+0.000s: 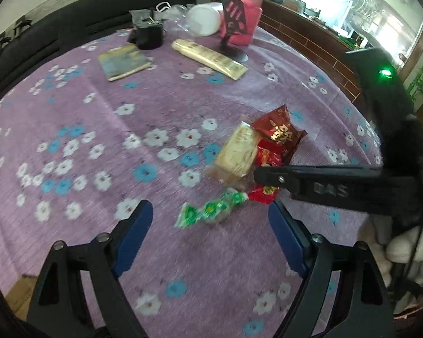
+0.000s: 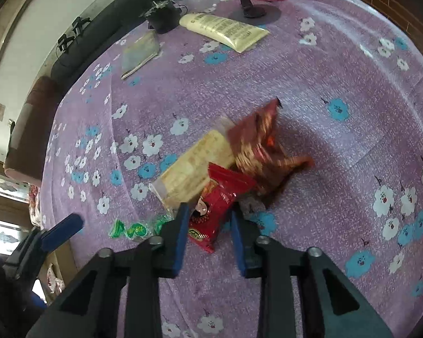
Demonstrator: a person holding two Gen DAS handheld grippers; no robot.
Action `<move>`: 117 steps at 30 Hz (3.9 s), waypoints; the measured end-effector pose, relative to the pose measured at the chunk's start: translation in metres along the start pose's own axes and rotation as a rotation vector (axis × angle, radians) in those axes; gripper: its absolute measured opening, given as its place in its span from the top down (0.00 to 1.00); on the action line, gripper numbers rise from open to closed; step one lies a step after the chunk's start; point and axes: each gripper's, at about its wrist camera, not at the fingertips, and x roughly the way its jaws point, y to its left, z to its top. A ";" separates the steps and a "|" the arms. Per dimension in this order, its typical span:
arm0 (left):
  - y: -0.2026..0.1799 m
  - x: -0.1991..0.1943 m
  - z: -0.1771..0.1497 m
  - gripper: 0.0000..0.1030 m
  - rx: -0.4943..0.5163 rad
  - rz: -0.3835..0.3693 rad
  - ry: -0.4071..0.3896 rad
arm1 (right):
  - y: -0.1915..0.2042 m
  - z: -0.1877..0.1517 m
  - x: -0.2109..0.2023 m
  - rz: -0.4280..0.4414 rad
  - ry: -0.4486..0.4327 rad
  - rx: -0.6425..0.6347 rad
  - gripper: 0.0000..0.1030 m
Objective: Organize snacks
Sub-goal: 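Grasp the red packet with the right gripper while the left grasps the green wrapped candies, then carry the red packet and green candies into the tray and open both grippers, then grasp the red-brown foil pack with the right gripper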
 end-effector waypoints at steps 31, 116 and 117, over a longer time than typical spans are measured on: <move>0.000 -0.107 -0.083 0.76 -0.460 0.093 -0.129 | -0.009 -0.062 -0.062 0.117 -0.024 -0.255 0.81; -0.023 -0.090 -0.048 0.17 -0.488 0.355 -0.165 | -0.032 0.029 -0.049 0.023 -0.081 -0.293 0.68; -0.023 -0.085 -0.046 0.17 -0.472 0.361 -0.156 | -0.029 0.030 -0.044 0.020 -0.075 -0.306 0.68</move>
